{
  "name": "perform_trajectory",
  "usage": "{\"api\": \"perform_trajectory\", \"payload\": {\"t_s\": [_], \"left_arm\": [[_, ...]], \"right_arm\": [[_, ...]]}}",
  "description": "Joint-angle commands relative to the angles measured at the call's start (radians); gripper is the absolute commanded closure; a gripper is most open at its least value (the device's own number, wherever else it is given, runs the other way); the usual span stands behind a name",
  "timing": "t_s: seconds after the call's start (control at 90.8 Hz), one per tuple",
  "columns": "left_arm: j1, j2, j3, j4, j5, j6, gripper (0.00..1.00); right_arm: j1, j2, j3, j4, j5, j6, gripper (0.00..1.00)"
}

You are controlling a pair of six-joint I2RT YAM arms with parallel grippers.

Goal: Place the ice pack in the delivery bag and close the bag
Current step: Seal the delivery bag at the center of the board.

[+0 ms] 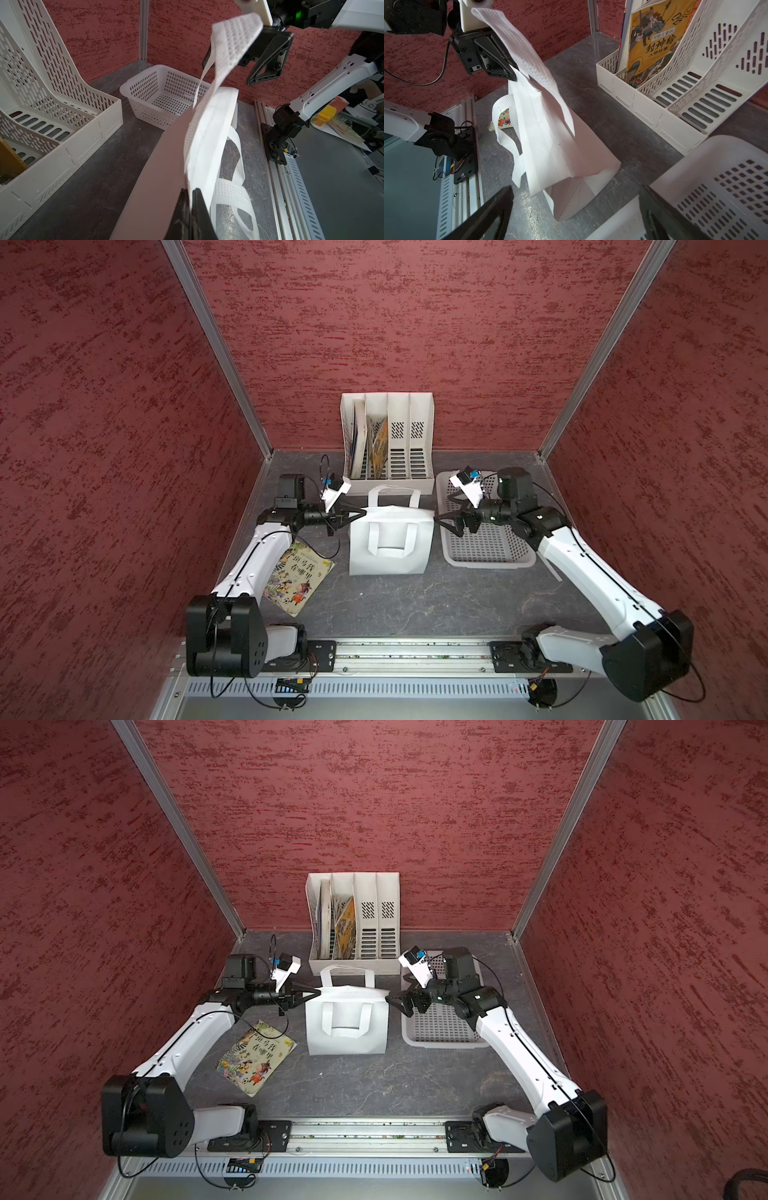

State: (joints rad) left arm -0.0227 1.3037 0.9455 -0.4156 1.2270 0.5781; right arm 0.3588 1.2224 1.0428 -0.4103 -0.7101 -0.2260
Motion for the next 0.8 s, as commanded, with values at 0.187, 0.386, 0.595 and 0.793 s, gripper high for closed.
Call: {"api": "perform_trajectory", "payload": {"t_s": [0.187,0.386,0.595,0.793], "left_arm": [[-0.003,0.008,0.018,-0.049,0.044,0.03,1.0],[-0.003,0.018,0.02,-0.057,0.063,0.039,1.0],[-0.002,0.018,0.019,-0.074,0.063,0.053,1.0],[-0.001,0.019,0.022,-0.077,0.061,0.057,1.0]], "right_arm": [[0.001,0.072,-0.092,0.22,-0.042,0.026,0.06],[0.001,0.208,0.02,0.215,-0.049,0.077,0.61],[0.002,0.229,0.05,0.142,-0.021,0.083,0.84],[-0.028,0.09,0.053,0.004,0.047,-0.005,0.56]]}}
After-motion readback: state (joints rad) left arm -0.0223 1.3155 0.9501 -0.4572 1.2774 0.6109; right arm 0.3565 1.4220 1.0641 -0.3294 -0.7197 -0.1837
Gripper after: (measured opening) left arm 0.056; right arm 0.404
